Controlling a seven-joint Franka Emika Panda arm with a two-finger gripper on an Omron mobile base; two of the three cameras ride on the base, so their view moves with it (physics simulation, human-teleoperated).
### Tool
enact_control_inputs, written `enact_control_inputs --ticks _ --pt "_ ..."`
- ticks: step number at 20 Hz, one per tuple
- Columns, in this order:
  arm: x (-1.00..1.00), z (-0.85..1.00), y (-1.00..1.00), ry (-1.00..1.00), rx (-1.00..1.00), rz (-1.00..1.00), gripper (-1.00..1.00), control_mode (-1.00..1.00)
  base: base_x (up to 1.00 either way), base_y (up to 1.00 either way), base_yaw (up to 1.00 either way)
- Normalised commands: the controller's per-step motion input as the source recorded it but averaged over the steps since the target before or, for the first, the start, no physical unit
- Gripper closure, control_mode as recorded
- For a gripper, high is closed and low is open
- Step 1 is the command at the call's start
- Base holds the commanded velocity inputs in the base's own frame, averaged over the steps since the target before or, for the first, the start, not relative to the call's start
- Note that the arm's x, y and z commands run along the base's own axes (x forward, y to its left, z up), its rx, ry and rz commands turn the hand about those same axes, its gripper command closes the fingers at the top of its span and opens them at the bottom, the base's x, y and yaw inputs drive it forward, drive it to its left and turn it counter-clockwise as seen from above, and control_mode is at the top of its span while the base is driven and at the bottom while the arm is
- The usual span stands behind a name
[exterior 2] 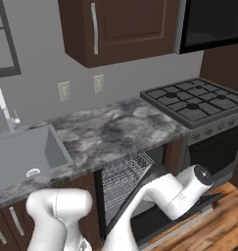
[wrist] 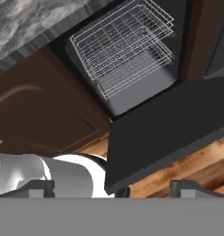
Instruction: Open the dishwasher door and pull out the top rack.
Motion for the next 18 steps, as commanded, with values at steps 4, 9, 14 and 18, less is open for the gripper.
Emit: enact_control_inputs --ticks 4,9,14,18 --pt "0.39 0.24 0.45 0.17 -0.06 0.17 -1.00 -1.00 0.00 0.00 0.00" --pt "0.50 0.17 0.07 0.31 0.01 0.12 -1.00 -1.00 0.00 0.00 0.00" --pt "0.66 0.00 0.00 0.28 0.09 0.02 -1.00 -1.00 0.00 0.00 0.00" --pt "0.59 -0.08 0.02 0.20 0.20 0.00 -1.00 -1.00 0.00 0.00 0.00"
